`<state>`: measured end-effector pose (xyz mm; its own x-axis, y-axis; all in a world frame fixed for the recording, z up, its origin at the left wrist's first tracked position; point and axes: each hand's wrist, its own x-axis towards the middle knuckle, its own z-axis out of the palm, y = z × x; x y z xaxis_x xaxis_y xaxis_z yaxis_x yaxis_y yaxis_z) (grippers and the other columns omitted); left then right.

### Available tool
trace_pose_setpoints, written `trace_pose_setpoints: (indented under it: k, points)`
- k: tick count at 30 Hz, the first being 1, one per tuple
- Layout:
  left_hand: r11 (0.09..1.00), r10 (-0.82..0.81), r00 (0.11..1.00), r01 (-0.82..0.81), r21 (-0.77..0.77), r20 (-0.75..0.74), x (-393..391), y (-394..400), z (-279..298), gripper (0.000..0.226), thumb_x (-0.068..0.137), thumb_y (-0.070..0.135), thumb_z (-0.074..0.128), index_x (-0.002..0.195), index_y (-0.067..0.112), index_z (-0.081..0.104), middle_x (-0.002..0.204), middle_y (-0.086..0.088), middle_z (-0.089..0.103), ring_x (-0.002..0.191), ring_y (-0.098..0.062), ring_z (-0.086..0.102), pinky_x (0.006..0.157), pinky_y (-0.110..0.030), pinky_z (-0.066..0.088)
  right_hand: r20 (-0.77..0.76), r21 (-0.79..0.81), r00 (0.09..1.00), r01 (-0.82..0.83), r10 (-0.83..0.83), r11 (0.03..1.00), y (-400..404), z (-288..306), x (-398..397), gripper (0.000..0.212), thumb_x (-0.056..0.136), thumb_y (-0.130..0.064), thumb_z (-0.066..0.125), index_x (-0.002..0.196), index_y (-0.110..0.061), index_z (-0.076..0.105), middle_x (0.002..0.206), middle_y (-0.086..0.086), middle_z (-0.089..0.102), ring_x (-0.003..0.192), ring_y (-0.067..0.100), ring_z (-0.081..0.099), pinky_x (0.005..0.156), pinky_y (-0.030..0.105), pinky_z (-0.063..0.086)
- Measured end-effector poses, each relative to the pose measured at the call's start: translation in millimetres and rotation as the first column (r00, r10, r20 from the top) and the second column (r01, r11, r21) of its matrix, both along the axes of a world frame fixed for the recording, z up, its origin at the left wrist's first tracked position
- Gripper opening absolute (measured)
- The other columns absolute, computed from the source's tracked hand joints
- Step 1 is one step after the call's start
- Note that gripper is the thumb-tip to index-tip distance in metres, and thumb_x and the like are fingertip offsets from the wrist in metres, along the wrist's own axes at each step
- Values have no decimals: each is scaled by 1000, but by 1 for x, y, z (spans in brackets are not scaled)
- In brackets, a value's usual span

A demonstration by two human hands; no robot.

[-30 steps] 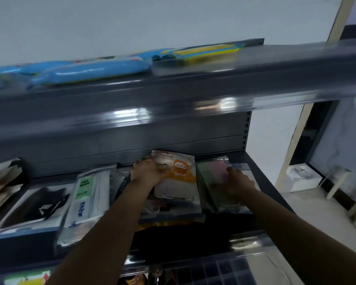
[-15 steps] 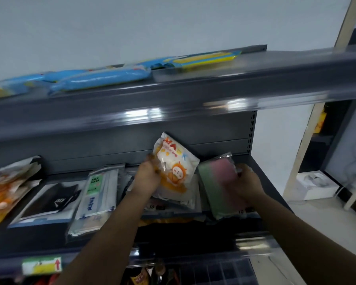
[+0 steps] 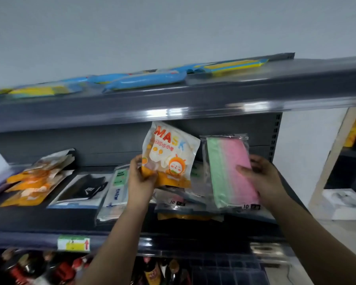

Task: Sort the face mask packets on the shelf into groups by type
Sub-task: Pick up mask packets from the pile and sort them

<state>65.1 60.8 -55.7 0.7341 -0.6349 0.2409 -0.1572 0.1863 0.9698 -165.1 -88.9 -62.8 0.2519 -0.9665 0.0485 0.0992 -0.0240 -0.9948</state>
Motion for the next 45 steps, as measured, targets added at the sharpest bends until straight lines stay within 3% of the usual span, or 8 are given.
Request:
trace_pose_setpoints:
  k: [3, 6, 16, 20, 26, 31, 41, 45]
  points:
    - [997, 7, 998, -12, -81, -61, 13, 28, 3, 40, 89, -6, 54, 112, 25, 42, 107, 0, 62, 95, -19, 64, 66, -35, 61, 29, -18, 994, -105, 106, 994, 18, 8, 31, 59, 73, -4, 75, 127, -6, 50, 112, 10, 66, 101, 27, 64, 87, 43, 54]
    - [995, 39, 996, -46, -89, -79, 36, 59, 3, 42, 89, -5, 56, 117, 22, 41, 116, -6, 59, 103, -24, 62, 71, -39, 60, 38, -31, 986, -162, 163, 986, 41, 17, 65, 59, 73, -1, 74, 127, -4, 49, 110, 11, 65, 98, 27, 64, 80, 37, 53]
    - [974, 174, 972, -193, -117, -156, 113, 169, -4, 44, 89, -5, 55, 119, 22, 38, 108, 6, 57, 94, -16, 60, 52, -24, 57, 16, -28, 978, -209, 210, 977, 123, 19, 167, 56, 75, 4, 72, 126, -2, 50, 106, 10, 62, 96, 26, 60, 94, 46, 50]
    - [970, 206, 965, -224, -100, -164, 140, 208, -11, 46, 89, -7, 53, 125, 16, 38, 124, -10, 55, 106, -28, 59, 58, -26, 59, -4, -35, 973, -230, 230, 973, 157, 12, 202, 55, 75, 3, 72, 125, -3, 51, 97, 7, 65, 86, 22, 62, 82, 37, 53]
    - [959, 261, 954, -273, -75, -146, 181, 271, -22, 41, 88, -5, 56, 115, 24, 44, 119, -11, 58, 100, -26, 62, 72, -38, 58, -26, 10, 964, -264, 264, 964, 213, 0, 255, 56, 75, 5, 72, 125, -3, 50, 102, 10, 64, 90, 24, 60, 93, 43, 50]
    - [962, 231, 950, -256, -98, -208, 207, 310, -23, 41, 88, -6, 55, 121, 15, 41, 107, -4, 61, 87, -20, 64, 56, -27, 59, -13, 34, 965, -262, 263, 964, 250, -9, 296, 56, 74, 1, 75, 124, -4, 52, 103, 10, 67, 89, 23, 63, 91, 38, 50]
    - [972, 208, 934, -231, -47, -290, 272, 321, -16, 40, 89, -2, 56, 121, 17, 42, 119, -10, 58, 105, -30, 61, 68, -33, 58, 19, 101, 970, -243, 243, 965, 270, -9, 355, 63, 71, -2, 77, 128, -8, 50, 111, 8, 64, 98, 26, 62, 93, 42, 51]
    - [973, 185, 929, -218, -71, -321, 309, 302, -10, 41, 88, -7, 55, 121, 15, 41, 125, -12, 54, 109, -34, 58, 55, -26, 58, 41, 108, 967, -256, 253, 961, 253, -6, 380, 60, 71, -5, 77, 125, -10, 53, 108, 5, 67, 100, 26, 64, 90, 44, 52]
